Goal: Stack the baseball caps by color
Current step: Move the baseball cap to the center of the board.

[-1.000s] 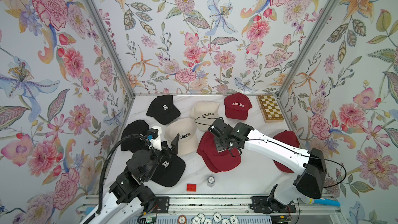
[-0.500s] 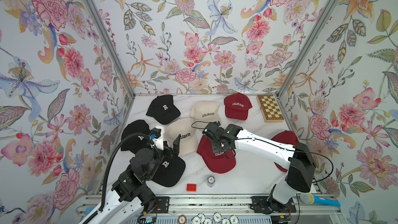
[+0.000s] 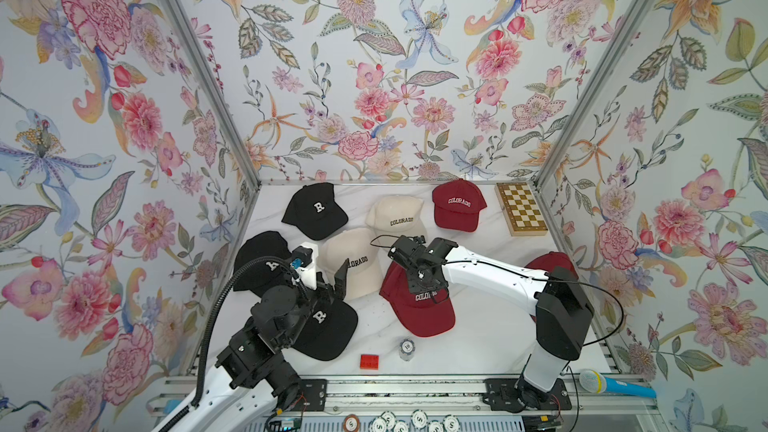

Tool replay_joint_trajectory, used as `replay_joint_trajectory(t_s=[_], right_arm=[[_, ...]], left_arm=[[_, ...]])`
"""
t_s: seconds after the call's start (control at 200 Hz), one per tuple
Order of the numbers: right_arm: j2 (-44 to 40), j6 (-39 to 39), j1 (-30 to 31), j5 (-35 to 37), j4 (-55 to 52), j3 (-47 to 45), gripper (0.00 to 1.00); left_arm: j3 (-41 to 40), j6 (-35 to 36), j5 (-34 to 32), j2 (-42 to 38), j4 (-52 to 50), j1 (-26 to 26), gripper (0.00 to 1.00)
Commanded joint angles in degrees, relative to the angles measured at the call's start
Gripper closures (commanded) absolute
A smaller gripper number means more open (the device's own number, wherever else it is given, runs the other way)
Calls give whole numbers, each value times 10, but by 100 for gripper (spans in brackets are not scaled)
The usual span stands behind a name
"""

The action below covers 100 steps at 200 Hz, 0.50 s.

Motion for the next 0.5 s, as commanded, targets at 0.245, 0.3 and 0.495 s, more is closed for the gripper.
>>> replay_joint_trajectory(t_s=[0.245, 0.3, 0.495], right_arm=[[8, -51, 22, 14, -4, 47, 76], [4, -57, 28, 17, -5, 54, 75], [-7, -71, 44, 19, -5, 64, 78]], left_arm=[[2, 12, -11, 8, 15, -4, 0], [2, 10, -13, 9, 16, -4, 0], [-1, -1, -15, 11, 22, -4, 0]])
